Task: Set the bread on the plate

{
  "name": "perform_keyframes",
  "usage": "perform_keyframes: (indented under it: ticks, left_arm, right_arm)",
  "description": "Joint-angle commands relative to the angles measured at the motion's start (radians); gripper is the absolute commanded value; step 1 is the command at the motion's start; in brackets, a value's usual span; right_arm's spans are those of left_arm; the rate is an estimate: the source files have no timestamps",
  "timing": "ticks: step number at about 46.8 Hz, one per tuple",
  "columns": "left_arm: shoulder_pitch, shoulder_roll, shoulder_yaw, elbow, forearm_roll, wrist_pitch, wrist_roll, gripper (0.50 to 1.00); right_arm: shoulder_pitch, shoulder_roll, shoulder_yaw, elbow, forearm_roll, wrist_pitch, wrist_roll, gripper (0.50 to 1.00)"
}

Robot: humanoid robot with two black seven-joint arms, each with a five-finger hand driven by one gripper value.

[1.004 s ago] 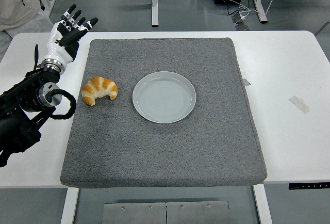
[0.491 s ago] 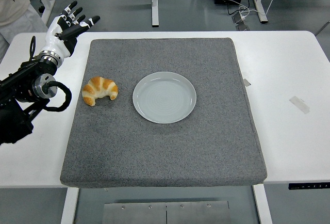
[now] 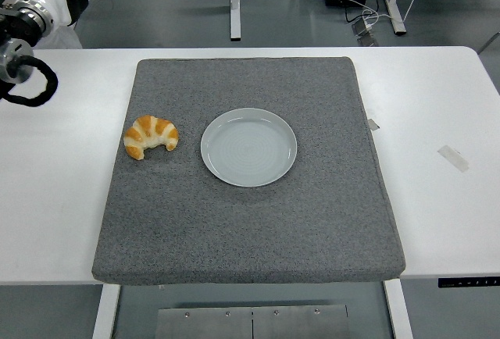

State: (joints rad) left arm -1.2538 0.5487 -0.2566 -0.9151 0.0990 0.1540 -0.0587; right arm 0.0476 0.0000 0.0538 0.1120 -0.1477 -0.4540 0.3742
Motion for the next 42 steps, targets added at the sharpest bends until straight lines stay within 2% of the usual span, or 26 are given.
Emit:
perform_keyframes:
  ticks: [1, 7, 14, 28, 42]
  left_arm:
    - [-0.068, 0.020, 0.117, -0.004, 0.013, -0.005, 0.000, 0.942]
    - [-0.162, 0.025, 0.302, -0.027, 0.067, -0.007, -0.003, 0.942]
    - [-0.203, 0.025, 0.431, -0.073, 0.177, -0.001, -0.001, 0.942]
    - [-0.239, 0.031, 0.523, -0.110, 0.364, 0.002, 0.002, 0.942]
    - [-0.240, 0.027, 0.622, -0.142, 0.400, 0.002, 0.004, 0.942]
  right_arm:
    - [0.000, 0.000, 0.000, 0.000, 0.000, 0.000, 0.000, 1.000]
    - [0.000, 0.000, 0.000, 0.000, -0.001, 0.000, 0.000, 1.000]
    - [0.000, 0.000, 0.000, 0.000, 0.000, 0.000, 0.000, 1.000]
    - [0.006, 0.000, -0.002, 0.000, -0.001, 0.000, 0.000, 1.000]
    - [0.008, 0.000, -0.002, 0.000, -0.001, 0.000, 0.000, 1.000]
